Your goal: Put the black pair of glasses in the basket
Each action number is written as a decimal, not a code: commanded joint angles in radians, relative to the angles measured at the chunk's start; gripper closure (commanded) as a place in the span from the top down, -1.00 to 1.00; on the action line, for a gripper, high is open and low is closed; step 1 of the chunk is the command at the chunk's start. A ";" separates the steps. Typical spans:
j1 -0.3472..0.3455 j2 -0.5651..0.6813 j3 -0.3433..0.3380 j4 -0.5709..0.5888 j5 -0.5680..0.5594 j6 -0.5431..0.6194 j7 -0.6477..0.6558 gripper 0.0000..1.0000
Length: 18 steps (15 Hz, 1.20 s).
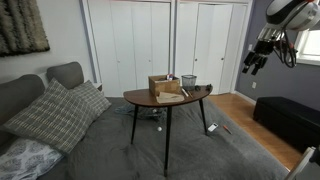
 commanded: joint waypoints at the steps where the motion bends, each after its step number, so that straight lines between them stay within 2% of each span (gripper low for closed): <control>1: -0.018 0.232 0.042 0.221 0.055 -0.001 0.139 1.00; 7: -0.050 0.555 0.104 0.525 0.055 0.040 0.400 1.00; 11: -0.074 0.721 0.131 0.648 0.070 0.120 0.521 1.00; 12: -0.081 0.751 0.138 0.663 0.087 0.171 0.508 1.00; 13: -0.079 0.680 0.144 0.597 0.047 0.133 0.492 1.00; 15: -0.086 0.715 0.150 0.612 0.047 0.144 0.493 1.00; 18: -0.089 0.706 0.152 0.612 0.048 0.143 0.492 1.00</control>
